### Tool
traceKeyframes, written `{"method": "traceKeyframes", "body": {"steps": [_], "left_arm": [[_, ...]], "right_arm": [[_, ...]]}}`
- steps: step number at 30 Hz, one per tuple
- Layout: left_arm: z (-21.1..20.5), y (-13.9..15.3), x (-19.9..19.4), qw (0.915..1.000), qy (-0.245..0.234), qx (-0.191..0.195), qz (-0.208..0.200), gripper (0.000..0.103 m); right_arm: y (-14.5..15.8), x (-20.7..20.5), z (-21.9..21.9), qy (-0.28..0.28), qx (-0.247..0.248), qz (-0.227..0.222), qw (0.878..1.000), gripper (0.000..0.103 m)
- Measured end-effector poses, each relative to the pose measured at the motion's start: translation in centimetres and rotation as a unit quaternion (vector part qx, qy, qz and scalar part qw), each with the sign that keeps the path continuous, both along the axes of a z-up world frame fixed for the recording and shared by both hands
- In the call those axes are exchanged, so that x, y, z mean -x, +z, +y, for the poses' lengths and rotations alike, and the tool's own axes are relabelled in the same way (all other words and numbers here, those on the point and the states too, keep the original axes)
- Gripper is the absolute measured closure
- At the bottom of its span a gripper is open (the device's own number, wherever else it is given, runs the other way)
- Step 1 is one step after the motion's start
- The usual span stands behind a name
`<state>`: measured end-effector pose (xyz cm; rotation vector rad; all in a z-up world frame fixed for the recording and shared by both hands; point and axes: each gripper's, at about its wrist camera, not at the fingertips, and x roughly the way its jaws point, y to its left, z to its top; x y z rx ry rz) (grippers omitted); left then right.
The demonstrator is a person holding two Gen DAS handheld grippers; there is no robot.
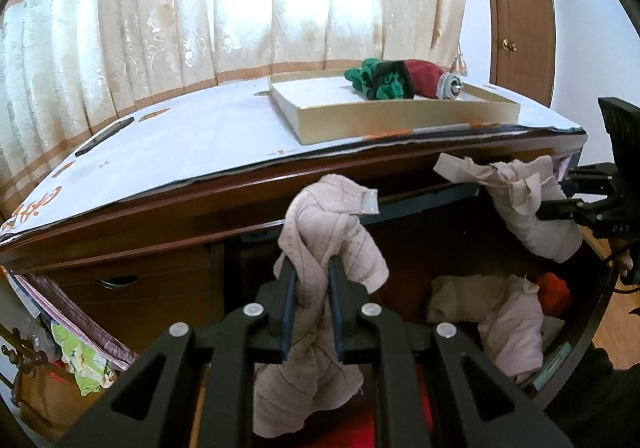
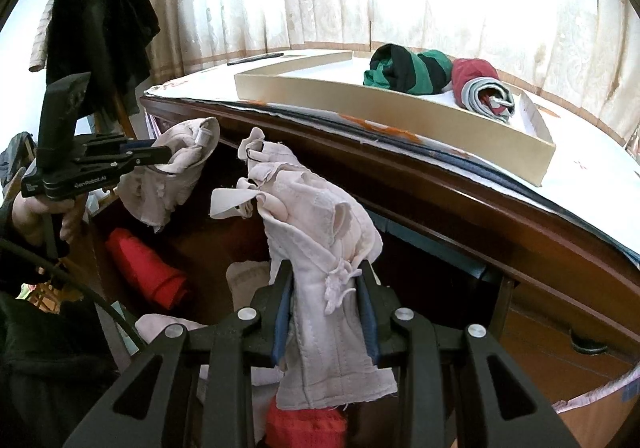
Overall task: Take underwear out of drawer
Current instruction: 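Lift both held pieces of underwear up out of the drawer toward the tray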
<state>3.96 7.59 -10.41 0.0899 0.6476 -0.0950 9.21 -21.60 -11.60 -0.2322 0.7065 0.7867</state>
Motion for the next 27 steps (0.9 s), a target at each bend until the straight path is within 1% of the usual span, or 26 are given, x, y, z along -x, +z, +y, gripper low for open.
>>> {"method": "traceKeyframes", "body": {"steps": [7, 27], "left_arm": [[0.1, 0.4, 0.5, 0.9998, 0.001, 0.009, -0.02, 0.09], [0.4, 1.3, 1.5, 0.9977, 0.019, 0.03, -0.058, 0.09]], "right_arm": [[0.4, 0.4, -0.3, 0.002, -0.014, -0.013, 1.0, 0.071], [1.5, 1.7, -1.3, 0.008, -0.062, -0.055, 0.997, 0.07]]}}
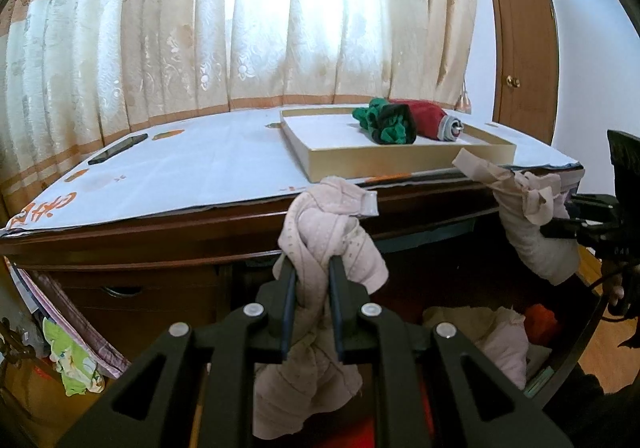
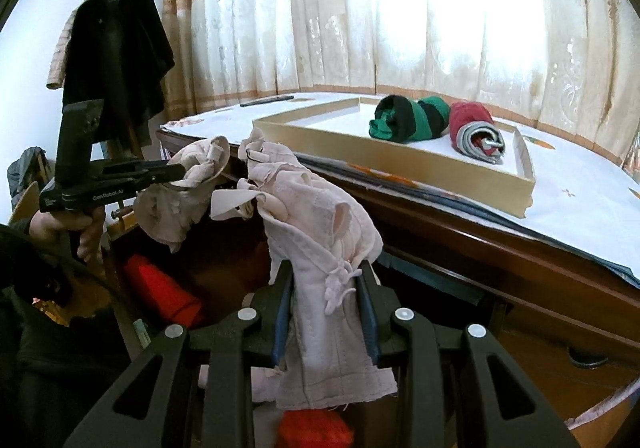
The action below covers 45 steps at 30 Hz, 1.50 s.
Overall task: Take underwear out of drawer
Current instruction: 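Lift both held pieces of underwear up out of the drawer toward the tray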
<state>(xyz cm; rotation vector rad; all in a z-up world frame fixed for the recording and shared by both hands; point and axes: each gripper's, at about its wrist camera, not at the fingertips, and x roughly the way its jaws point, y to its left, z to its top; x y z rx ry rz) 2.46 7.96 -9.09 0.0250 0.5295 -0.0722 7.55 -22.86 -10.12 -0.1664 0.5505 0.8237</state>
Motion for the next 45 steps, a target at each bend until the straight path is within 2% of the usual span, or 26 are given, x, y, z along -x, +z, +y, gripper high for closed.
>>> {"method": "traceKeyframes", "body": {"steps": [22, 45], "left_arm": [[0.3, 2.5, 1.5, 0.9977, 0.015, 0.02, -0.063, 0.09], [-0.5, 4.6, 1.5, 0.9959, 0.001, 0.018, -0.089, 0.09]], "right_arm": [[0.5, 1.1, -1.0, 0.005, -0.044, -0.035, 0.998, 0.07], [1.5, 1.1, -1.8, -0.011, -0.073, -0.044, 0.996, 0.07]]}}
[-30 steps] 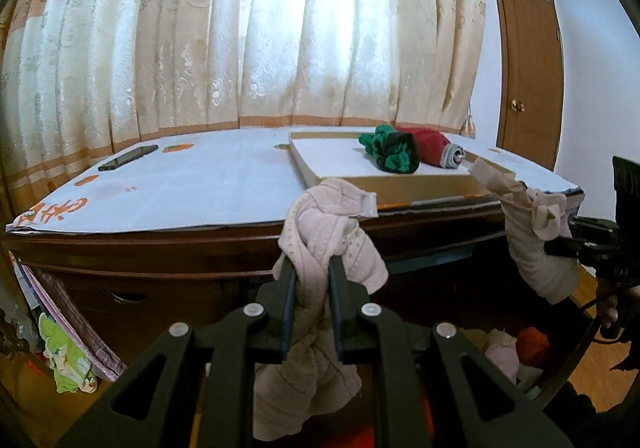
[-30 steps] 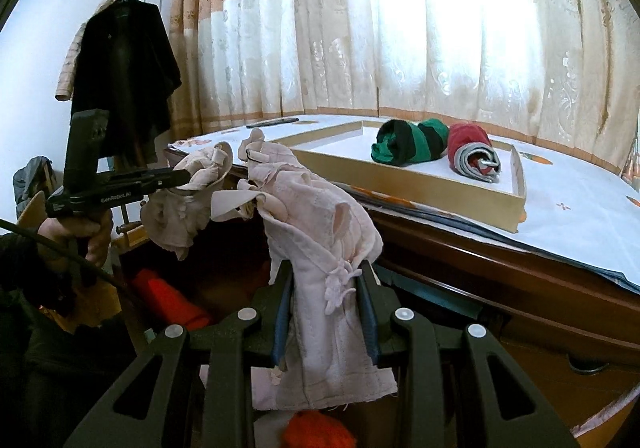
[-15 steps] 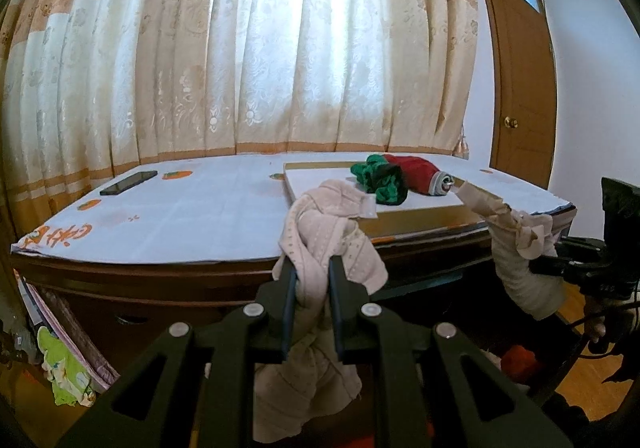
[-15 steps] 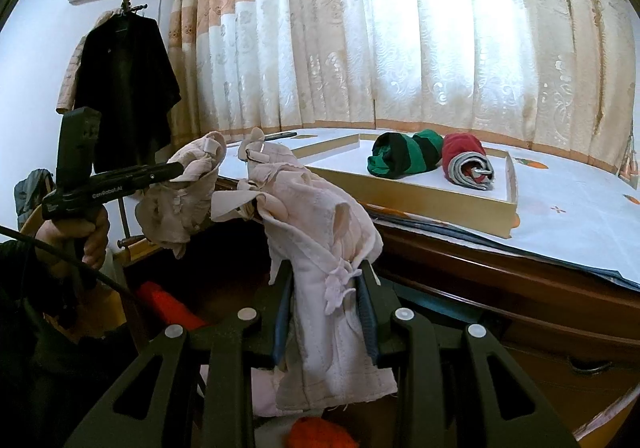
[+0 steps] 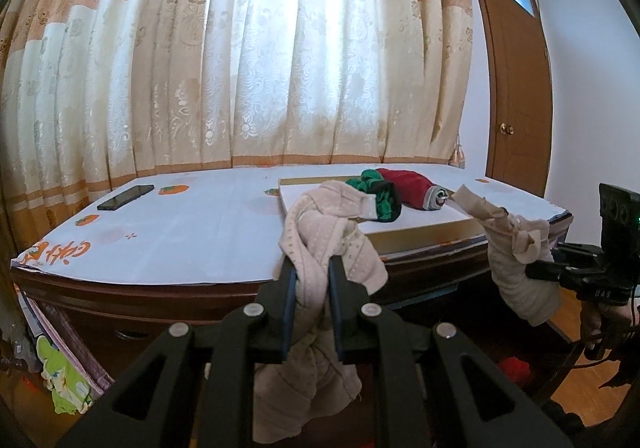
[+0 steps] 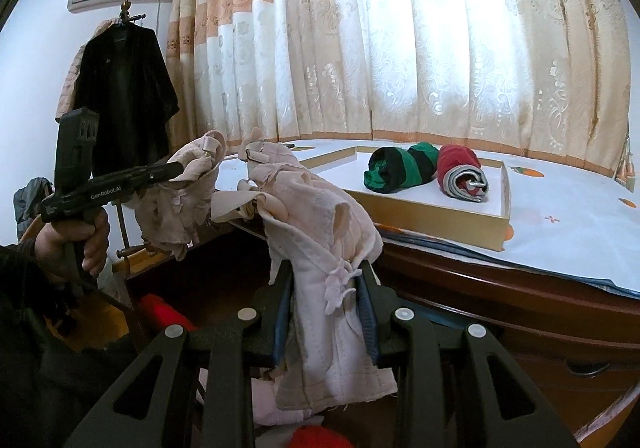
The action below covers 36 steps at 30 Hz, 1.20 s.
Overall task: Take underwear out of drawer
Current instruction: 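Lift both held pieces of underwear up out of the drawer toward the tray, then carry the pale pink and white underwear over the cardboard tray with both tools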
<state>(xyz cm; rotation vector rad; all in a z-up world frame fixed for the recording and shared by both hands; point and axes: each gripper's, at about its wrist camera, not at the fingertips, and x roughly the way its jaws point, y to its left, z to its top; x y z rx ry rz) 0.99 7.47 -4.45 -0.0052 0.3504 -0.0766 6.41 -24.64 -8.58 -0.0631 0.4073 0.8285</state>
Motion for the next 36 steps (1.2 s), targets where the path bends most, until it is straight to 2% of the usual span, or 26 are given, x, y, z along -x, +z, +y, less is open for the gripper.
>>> {"method": "traceKeyframes", "body": {"steps": [27, 36], "left_arm": [[-0.9, 2.3, -2.3, 0.9995, -0.03, -0.008, -0.002, 0.09], [-1.2, 3.6, -3.1, 0.9991, -0.039, -0.01, -0.009, 0.09]], "right_arm": [[2.0, -0.4, 1.1, -0.002, -0.018, 0.007, 1.0, 0.07], [3.4, -1.8, 2.0, -0.002, -0.021, 0.01, 1.0, 0.07]]}}
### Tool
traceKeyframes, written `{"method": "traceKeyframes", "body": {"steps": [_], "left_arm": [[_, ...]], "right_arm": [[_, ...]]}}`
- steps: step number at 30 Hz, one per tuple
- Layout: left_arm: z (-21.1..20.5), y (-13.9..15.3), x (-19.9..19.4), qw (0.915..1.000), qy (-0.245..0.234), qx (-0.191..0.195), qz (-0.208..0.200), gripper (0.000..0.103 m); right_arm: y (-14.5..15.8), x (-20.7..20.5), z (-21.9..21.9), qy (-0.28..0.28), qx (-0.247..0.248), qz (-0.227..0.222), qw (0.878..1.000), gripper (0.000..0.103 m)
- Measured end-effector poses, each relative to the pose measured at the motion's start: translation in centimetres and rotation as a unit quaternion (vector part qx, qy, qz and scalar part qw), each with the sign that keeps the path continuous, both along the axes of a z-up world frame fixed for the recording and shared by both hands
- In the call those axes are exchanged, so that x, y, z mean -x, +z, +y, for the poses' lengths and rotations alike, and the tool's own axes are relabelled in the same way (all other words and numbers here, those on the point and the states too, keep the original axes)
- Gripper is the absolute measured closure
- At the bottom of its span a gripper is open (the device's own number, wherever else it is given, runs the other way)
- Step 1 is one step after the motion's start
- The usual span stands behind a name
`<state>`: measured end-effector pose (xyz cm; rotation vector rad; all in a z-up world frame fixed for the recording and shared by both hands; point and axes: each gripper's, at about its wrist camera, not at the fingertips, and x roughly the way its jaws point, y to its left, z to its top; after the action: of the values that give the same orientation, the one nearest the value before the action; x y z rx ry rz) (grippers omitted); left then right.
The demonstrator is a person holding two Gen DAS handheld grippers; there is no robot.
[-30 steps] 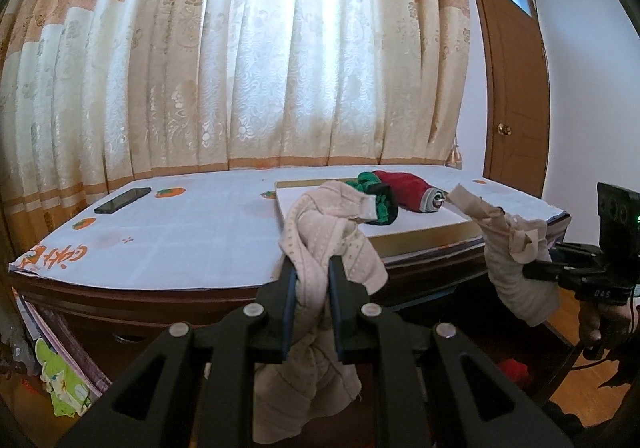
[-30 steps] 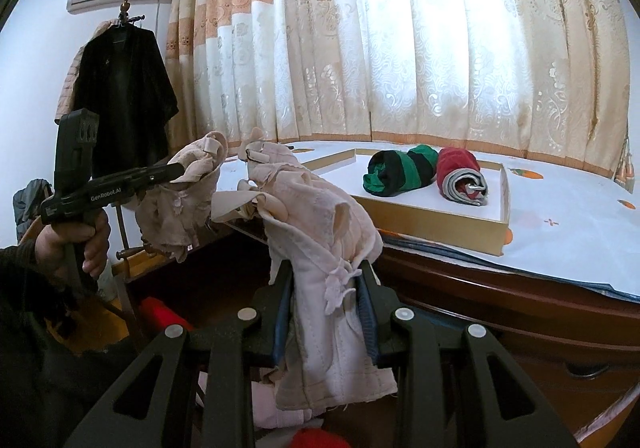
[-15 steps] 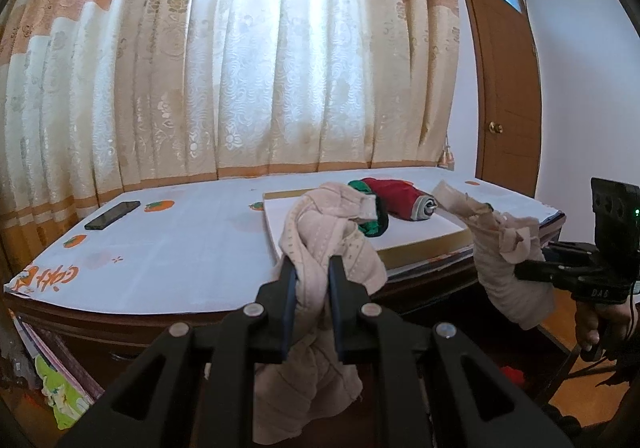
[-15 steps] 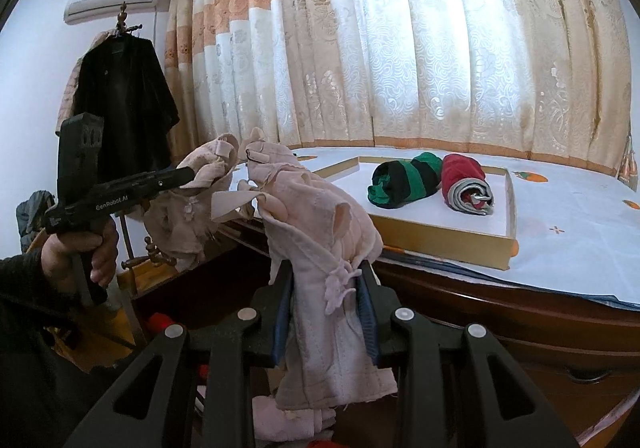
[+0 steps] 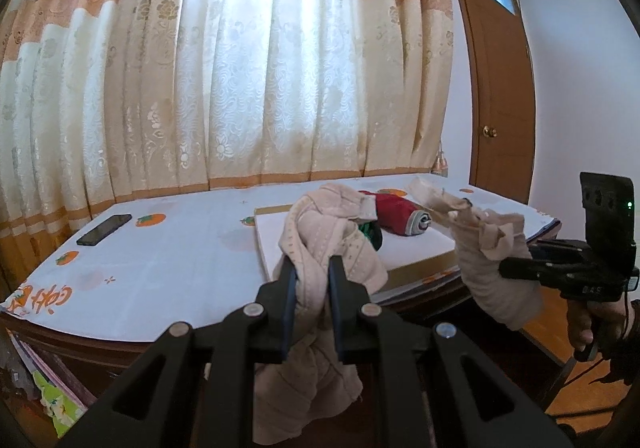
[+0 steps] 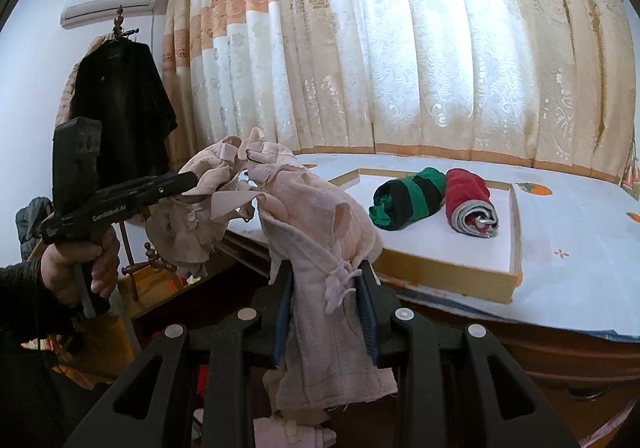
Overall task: Take underwear out of drawer
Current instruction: 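Carry the pale pink and white underwear over the cardboard tray with both tools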
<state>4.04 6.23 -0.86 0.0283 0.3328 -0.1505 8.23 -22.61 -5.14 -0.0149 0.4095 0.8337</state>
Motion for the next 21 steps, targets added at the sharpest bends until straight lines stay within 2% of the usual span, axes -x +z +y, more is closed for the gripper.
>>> {"method": "traceKeyframes", "body": {"steps": [7, 21], "left_arm": [[0.3, 0.9, -1.4, 0.9999, -0.001, 0.013, 0.007, 0.09], [-0.2, 3.6, -7.5, 0.9997, -0.017, -0.007, 0.017, 0.09]], "right_arm": [[1.0, -1.9, 0.4, -0.011, -0.014, 0.022, 1.0, 0.07], [4.5, -7.9, 3.0, -0.027, -0.031, 0.07, 0.997, 0.07]]}}
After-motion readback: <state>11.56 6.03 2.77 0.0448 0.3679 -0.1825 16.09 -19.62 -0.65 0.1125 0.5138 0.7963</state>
